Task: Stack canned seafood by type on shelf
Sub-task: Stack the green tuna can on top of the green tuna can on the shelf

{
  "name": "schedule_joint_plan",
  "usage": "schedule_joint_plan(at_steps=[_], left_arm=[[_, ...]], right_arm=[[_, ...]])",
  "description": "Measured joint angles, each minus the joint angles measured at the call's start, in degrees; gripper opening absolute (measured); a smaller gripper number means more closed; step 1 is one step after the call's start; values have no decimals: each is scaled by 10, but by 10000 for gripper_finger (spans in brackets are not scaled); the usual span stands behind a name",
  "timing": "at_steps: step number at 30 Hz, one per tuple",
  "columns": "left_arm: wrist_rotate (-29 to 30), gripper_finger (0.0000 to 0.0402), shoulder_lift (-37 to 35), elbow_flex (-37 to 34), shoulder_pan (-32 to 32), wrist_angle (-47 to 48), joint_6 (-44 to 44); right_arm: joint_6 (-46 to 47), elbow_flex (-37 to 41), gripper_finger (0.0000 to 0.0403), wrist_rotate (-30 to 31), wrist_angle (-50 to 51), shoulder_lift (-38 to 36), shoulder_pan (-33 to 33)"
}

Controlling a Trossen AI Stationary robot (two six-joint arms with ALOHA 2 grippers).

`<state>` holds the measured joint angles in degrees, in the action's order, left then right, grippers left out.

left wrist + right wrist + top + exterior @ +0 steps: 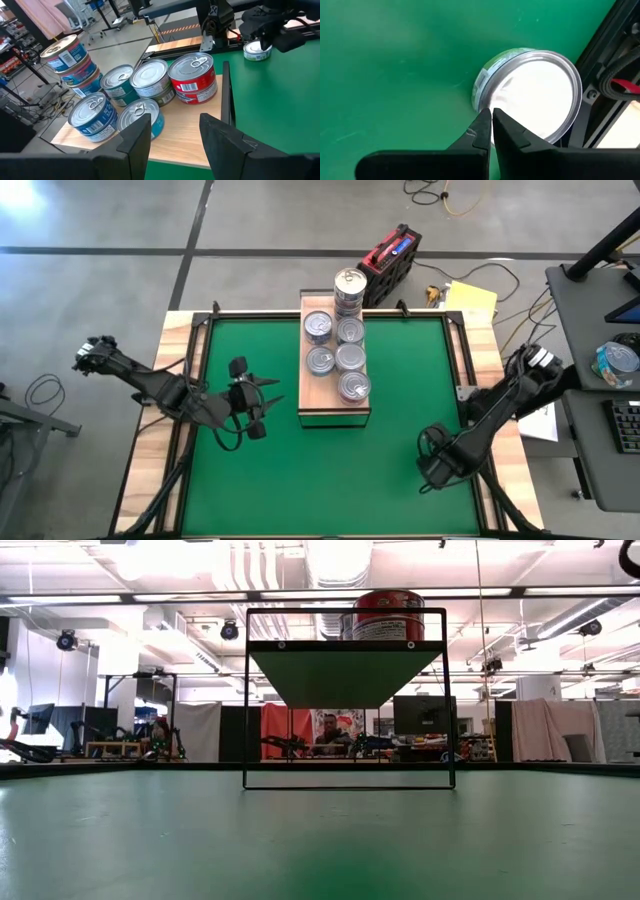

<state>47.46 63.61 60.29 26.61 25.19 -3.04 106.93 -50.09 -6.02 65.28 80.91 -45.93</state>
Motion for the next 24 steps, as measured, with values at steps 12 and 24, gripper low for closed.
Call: schedule_joint_plan(at_steps=[12, 24], left_arm=[[0, 152, 0, 0, 0, 0, 8], [0, 152, 0, 0, 0, -2, 8]], right_arm=[[-19, -15, 9, -3, -37, 41, 0], [-71, -133, 9, 181, -3, 32, 2]])
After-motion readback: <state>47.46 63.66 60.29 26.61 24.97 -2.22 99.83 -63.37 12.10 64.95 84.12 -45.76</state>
